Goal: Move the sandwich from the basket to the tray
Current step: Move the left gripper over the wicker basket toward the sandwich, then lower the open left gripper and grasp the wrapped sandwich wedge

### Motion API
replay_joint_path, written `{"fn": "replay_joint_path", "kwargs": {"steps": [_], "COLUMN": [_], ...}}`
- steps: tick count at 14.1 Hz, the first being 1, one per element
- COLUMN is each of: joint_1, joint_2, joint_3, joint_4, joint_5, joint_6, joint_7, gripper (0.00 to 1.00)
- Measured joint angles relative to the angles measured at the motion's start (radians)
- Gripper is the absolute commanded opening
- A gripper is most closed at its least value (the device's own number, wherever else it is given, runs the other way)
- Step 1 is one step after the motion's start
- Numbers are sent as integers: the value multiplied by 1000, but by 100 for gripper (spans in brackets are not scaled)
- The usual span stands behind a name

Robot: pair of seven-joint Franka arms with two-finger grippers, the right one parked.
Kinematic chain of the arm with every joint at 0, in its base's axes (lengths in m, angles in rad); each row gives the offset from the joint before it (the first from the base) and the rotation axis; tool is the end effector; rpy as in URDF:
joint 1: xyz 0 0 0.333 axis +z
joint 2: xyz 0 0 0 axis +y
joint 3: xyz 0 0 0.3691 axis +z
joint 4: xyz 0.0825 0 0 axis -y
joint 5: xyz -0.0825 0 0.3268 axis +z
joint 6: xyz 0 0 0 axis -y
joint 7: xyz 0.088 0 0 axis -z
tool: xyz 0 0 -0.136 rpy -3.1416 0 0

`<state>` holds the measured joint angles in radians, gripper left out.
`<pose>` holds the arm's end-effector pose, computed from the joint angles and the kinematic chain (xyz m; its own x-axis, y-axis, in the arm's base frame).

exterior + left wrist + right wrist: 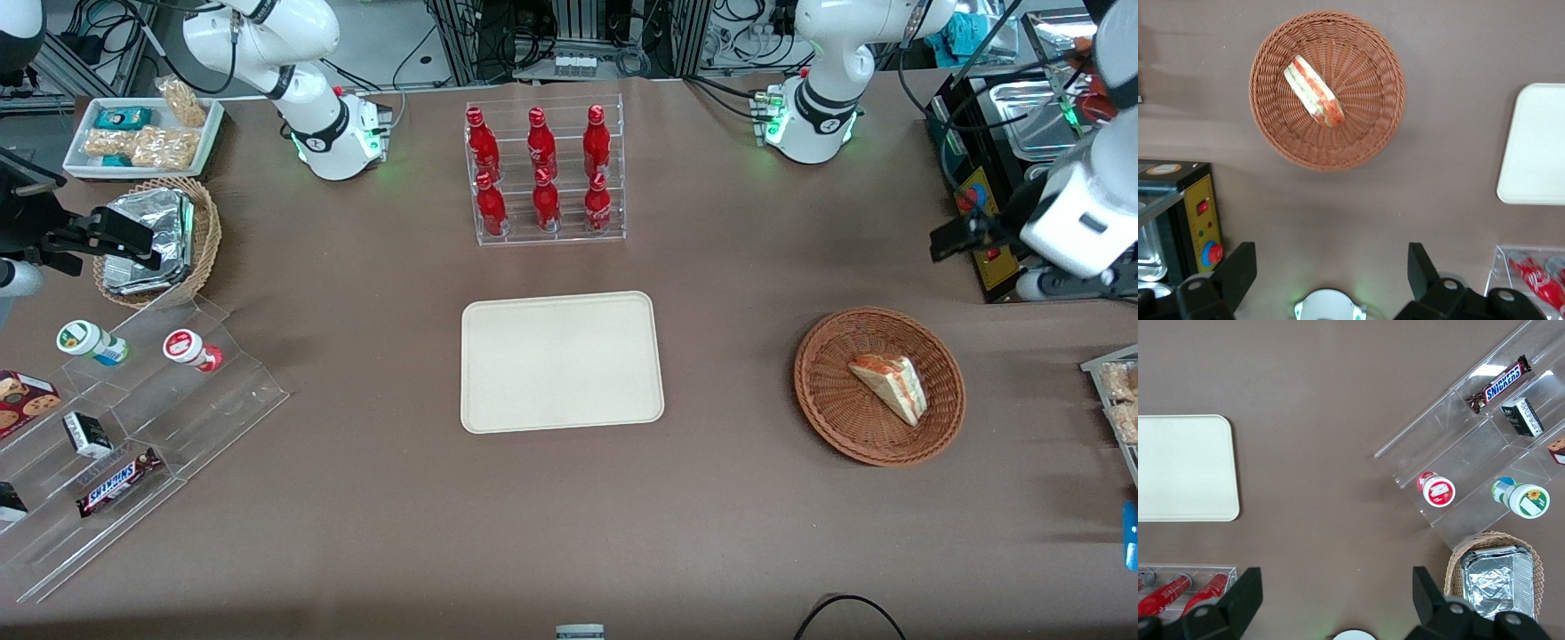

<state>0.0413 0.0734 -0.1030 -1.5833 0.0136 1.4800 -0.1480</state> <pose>0.5039 -0.0270 0.6000 0.9811 0.0873 -0.1726 0.0830 -0.9960 -0.0318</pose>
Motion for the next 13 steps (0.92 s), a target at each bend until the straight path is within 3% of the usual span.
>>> {"fn": "replay_joint_path", "kwargs": {"steps": [9,13], "joint_1": [86,96], "joint_2": [107,154], "joint_3": [5,5], "joint_4": [-335,-410], "joint_5": [-1,-3], "joint_6": [486,675], "joint_7": [-12,-271], "gripper": [100,100]}}
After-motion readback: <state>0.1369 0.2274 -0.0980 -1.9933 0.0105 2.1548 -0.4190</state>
